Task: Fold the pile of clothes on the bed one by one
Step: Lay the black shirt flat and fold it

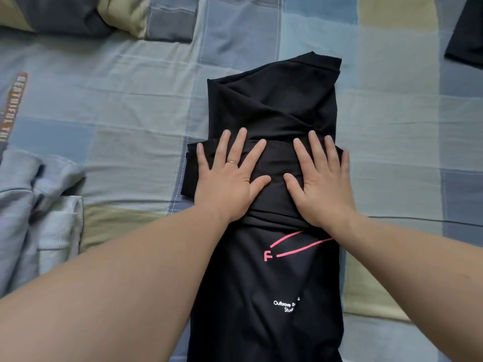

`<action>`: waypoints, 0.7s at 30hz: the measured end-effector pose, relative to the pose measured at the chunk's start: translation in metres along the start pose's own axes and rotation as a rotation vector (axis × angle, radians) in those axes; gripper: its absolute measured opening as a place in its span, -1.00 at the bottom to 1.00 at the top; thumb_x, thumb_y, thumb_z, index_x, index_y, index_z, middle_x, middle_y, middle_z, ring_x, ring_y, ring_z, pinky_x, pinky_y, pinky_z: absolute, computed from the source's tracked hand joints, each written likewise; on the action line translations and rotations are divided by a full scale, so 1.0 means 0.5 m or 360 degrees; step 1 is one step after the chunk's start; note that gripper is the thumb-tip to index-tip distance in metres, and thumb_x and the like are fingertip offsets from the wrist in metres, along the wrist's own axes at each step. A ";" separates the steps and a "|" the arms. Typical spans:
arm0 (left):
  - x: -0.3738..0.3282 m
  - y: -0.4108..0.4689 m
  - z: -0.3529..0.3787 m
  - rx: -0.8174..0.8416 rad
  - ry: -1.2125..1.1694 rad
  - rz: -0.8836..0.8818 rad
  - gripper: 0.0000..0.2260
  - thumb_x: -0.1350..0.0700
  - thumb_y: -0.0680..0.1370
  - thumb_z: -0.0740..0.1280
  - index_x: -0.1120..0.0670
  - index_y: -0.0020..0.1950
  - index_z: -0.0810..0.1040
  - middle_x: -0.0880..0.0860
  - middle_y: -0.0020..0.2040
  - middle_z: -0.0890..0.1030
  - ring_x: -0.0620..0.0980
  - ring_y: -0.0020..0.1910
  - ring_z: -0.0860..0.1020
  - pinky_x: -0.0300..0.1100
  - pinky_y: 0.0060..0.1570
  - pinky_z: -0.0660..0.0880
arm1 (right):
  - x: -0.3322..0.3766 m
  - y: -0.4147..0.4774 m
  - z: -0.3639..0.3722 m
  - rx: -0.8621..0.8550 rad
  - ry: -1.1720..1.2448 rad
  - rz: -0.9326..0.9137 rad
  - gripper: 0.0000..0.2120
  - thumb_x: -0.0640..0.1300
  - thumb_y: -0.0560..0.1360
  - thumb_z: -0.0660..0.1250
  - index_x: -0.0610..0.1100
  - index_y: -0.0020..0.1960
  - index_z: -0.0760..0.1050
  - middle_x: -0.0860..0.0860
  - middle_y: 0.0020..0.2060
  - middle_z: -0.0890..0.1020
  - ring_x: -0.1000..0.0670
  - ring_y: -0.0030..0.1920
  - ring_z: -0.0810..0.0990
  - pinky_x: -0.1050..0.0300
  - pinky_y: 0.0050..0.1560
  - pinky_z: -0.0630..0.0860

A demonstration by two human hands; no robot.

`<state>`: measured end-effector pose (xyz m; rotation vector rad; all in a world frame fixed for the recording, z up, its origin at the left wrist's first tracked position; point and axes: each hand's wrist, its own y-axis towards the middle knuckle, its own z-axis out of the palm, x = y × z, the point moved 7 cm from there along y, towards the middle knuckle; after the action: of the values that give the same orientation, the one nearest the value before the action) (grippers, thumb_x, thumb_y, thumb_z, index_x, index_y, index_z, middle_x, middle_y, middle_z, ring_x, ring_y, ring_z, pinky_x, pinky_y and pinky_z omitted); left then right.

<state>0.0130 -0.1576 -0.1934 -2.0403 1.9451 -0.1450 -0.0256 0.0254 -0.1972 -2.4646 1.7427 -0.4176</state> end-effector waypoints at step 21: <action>-0.108 -0.376 0.047 0.0549 -0.0088 -0.0111 -0.32 -0.31 0.65 0.03 -0.17 0.63 -0.26 0.02 0.64 -0.31 0.07 0.60 -0.33 0.23 0.52 -0.26 | 0.022 -0.350 0.014 0.0667 0.0093 0.0017 -0.29 0.28 0.63 0.05 0.12 0.64 -0.19 -0.03 0.62 -0.27 -0.18 0.62 -0.19 -0.12 0.59 -0.11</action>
<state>0.1957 -0.0962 -0.1520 -1.8625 1.6803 -0.4057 0.1389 0.0747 -0.1615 -2.1628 1.4991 -0.7718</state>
